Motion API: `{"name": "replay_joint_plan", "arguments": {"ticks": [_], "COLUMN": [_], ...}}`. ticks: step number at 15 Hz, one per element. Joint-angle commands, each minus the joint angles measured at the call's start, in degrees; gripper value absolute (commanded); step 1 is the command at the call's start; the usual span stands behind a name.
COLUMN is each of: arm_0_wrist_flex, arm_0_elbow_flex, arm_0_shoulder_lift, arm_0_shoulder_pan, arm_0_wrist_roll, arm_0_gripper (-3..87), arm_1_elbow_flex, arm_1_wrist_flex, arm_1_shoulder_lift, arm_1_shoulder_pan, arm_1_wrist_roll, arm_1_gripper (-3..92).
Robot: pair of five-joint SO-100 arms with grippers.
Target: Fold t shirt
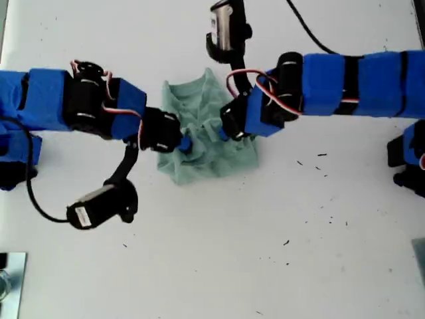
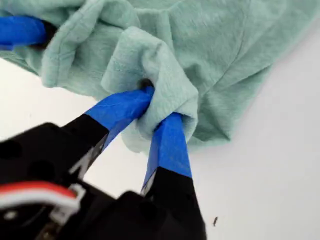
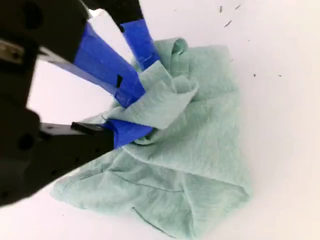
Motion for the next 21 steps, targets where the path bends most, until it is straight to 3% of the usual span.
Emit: {"name": "replay_joint_plan", "arguments": {"ticks": [1,2,3,5,6,7,8,12,14,15,17,19,21], "arm_0_wrist_flex": [-1.1,-1.1,-2.5,-6.7,-8.2,-8.3,-8.7,-10.7,-10.4,-9.8,-4.8,-2.4,-0.7], "arm_0_elbow_flex": [1.1,3.3,7.7,22.9,29.4,34.7,39.9,58.7,70.9,77.9,88.9,92.5,93.8], "arm_0_shoulder_lift": [8.6,12.1,17.1,29.3,35.3,40.3,45.0,66.3,83.9,94.0,112.1,111.7,111.7], "arm_0_shoulder_pan": [-2.7,-5.4,-9.4,-21.0,-24.9,-26.9,-27.4,-22.4,-15.6,-11.2,-4.6,-1.6,1.1], "arm_0_wrist_roll": [2.6,3.7,5.4,5.2,5.4,5.5,5.4,1.4,-3.0,-7.4,-14.1,-15.3,-11.6], "arm_0_gripper": [23.9,27.4,28.3,30.0,29.4,29.1,28.8,25.3,13.2,6.6,-0.1,5.1,12.1], "arm_1_elbow_flex": [-1.4,-2.7,-3.9,3.4,13.4,22.3,26.9,48.7,66.4,74.8,91.2,107.2,108.5], "arm_1_wrist_flex": [-2.5,-3.2,-3.7,-7.9,-15.3,-22.1,-23.6,-20.8,-16.7,-12.9,-3.8,6.9,3.6], "arm_1_shoulder_lift": [6.5,6.7,6.9,11.3,16.9,22.3,26.1,46.8,65.8,75.8,94.8,117.9,117.1], "arm_1_shoulder_pan": [2.6,5.1,8.3,18.1,22.1,24.5,25.3,24.5,22.6,21.1,18.5,17.6,14.3], "arm_1_wrist_roll": [-3.3,-6.6,-9.6,-4.6,-1.7,-1.2,-2.8,0.2,-0.2,1.3,8.2,19.1,16.5], "arm_1_gripper": [29.7,44.5,46.5,47.0,46.8,45.2,43.0,32.7,9.5,2.5,2.4,2.3,4.4]}}
